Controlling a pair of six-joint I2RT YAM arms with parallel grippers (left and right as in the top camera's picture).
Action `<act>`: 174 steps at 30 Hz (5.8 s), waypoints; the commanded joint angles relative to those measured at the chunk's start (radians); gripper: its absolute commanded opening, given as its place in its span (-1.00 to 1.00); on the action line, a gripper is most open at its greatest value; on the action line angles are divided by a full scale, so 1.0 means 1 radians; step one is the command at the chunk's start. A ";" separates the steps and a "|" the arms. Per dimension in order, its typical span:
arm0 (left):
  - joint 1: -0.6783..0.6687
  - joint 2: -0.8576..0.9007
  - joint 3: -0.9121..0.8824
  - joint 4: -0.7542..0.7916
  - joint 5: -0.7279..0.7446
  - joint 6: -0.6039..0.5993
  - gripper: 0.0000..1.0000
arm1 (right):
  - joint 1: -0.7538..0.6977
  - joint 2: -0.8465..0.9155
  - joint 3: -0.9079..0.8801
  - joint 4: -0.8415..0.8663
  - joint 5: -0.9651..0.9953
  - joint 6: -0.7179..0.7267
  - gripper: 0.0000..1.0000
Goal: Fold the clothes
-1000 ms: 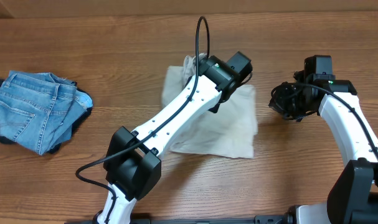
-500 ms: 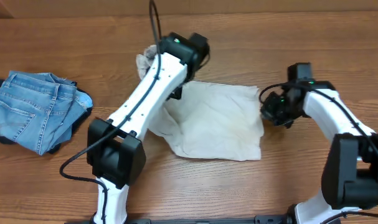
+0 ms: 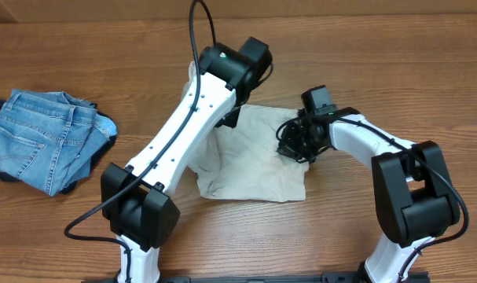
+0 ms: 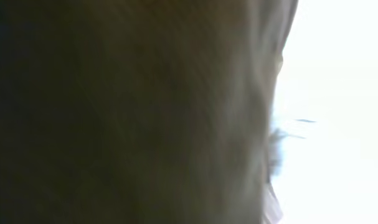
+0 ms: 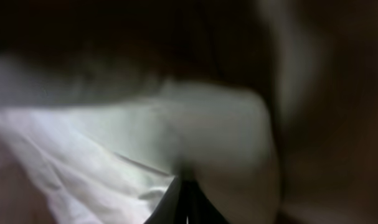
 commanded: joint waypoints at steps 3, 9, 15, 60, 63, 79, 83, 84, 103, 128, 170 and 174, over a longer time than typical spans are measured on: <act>0.189 -0.059 0.028 -0.069 -0.125 0.058 -0.92 | 0.172 0.051 -0.010 0.211 -0.134 0.031 -0.92; 0.284 -0.209 0.028 0.012 -0.032 0.165 -0.92 | -0.035 -0.061 0.011 0.132 -0.138 -0.018 -0.92; 0.027 -0.073 0.027 0.037 0.067 0.083 -0.92 | -0.388 -0.083 0.053 -0.137 -0.177 -0.215 -0.91; 0.400 0.196 -0.236 0.298 0.771 0.281 -0.92 | 0.246 -0.068 0.112 -0.166 0.283 -0.144 -0.92; 0.423 0.196 -0.241 0.291 0.760 0.281 -0.92 | 0.172 -0.141 0.114 -0.319 0.384 -0.173 -0.92; 0.268 0.193 -0.303 0.428 0.748 0.323 -0.90 | 0.097 -0.079 0.113 -0.100 0.402 -0.319 -0.92; 0.271 0.194 -0.446 0.467 0.702 0.283 -0.92 | 0.003 -0.079 0.114 -0.210 0.550 -0.203 -0.92; 0.277 0.194 -0.470 0.471 0.686 0.283 -0.92 | -0.029 -0.079 0.114 -0.220 0.480 -0.213 -0.92; 0.404 -0.070 -0.552 0.388 0.895 0.050 0.86 | -0.060 -0.081 0.116 -0.224 0.167 -0.326 -0.92; 0.140 -0.159 -0.898 1.063 0.958 -0.256 -0.92 | -0.091 -0.100 0.141 -0.317 0.229 -0.420 -0.92; 1.555 -0.551 -0.789 0.929 0.855 0.002 0.97 | -0.143 -0.330 0.285 -0.533 0.220 -0.470 -0.91; 1.562 -0.567 -0.788 0.892 1.140 0.003 1.00 | -0.143 -0.330 0.285 -0.535 0.220 -0.470 -0.91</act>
